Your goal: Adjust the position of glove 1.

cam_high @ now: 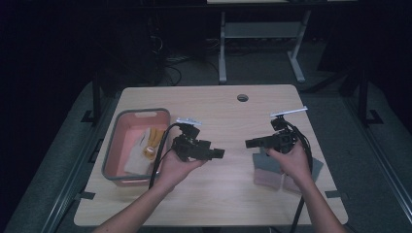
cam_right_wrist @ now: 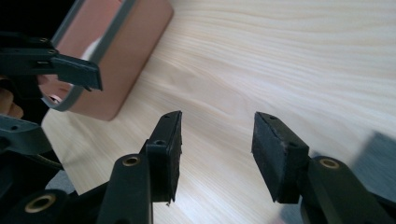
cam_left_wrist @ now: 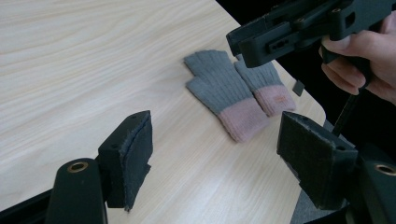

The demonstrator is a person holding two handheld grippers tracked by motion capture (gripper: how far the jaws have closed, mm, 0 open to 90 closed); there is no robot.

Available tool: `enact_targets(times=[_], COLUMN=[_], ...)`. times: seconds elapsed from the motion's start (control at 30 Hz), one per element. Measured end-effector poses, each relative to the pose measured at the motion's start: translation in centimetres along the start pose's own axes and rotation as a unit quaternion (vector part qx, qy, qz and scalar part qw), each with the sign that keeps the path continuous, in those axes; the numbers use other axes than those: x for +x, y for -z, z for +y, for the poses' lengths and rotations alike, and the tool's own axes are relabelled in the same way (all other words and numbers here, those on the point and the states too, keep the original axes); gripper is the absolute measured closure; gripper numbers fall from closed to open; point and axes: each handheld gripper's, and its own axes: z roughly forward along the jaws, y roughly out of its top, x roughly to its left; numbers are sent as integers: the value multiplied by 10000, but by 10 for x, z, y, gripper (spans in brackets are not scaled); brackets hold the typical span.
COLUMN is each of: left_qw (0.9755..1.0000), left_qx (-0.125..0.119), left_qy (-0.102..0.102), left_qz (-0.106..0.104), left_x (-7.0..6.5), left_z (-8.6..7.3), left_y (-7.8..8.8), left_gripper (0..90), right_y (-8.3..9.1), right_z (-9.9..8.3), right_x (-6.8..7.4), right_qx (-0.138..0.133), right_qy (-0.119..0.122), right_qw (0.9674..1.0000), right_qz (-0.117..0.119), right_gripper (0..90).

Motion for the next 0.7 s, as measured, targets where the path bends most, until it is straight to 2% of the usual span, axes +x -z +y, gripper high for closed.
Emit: enact_targets(times=[0.5,0.7], left_qw=[9995,9993], left_qx=[183,251], left_qy=[-120,-188], left_qz=[-211,-226], left_x=[-14,-20], left_z=[-5,-9], left_y=[-33,-46], left_gripper=[248,247], right_y=[25,32], right_z=[-34,-46], right_x=[-34,-42], right_qx=[-97,-56], right_qy=[-245,-180], right_qw=[9990,9978], right_qz=[-362,-630], right_gripper=[518,516])
